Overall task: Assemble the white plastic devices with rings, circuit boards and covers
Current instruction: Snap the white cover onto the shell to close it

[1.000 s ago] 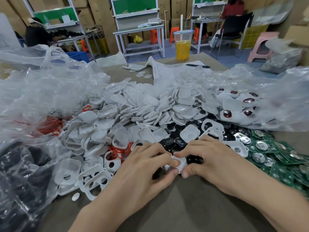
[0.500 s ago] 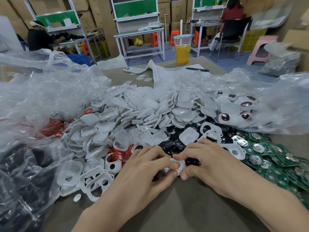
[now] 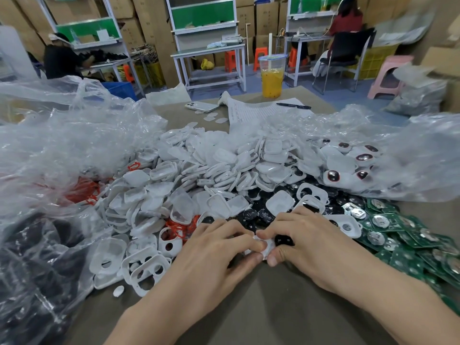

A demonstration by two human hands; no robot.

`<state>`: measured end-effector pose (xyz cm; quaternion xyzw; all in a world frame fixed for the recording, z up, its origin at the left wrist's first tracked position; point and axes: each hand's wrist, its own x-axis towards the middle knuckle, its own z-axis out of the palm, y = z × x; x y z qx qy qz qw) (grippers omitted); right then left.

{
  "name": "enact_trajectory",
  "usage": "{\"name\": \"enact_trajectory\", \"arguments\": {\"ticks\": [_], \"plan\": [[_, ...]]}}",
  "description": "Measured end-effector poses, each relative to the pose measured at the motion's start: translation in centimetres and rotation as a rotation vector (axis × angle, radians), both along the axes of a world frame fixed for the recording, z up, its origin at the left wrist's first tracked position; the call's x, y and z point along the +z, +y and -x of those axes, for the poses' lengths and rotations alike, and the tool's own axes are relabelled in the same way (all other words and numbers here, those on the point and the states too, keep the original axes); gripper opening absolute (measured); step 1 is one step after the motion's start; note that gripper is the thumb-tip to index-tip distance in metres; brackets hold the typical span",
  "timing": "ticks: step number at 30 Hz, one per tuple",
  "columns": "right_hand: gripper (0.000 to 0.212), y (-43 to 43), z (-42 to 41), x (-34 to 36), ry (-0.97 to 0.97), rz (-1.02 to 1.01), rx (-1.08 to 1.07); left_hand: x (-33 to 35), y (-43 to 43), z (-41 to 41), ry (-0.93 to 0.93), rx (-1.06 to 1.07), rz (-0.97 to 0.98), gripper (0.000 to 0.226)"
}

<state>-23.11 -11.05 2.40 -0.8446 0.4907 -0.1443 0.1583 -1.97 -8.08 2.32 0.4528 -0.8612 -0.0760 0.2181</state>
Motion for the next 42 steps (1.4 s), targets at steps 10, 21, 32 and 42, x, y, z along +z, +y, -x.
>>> {"name": "enact_trajectory", "arguments": {"ticks": [10, 21, 32, 42], "plan": [[0.032, 0.7, -0.3, 0.9, 0.034, 0.003, -0.004, 0.4, 0.2, 0.2, -0.051, -0.022, 0.034, 0.022], [0.034, 2.1, -0.4, 1.2, -0.338, -0.13, -0.111, 0.0, 0.5, -0.2, 0.001, -0.012, 0.378, 0.019], [0.032, 2.1, -1.1, 1.3, -1.217, -0.773, -0.246, -0.2, -0.1, -0.7, 0.08, -0.019, 0.476, 0.018], [0.037, 1.9, -1.3, 1.4, -1.268, -0.757, -0.328, 0.6, 1.0, 0.4, 0.495, 0.153, -0.043, 0.03]]}}
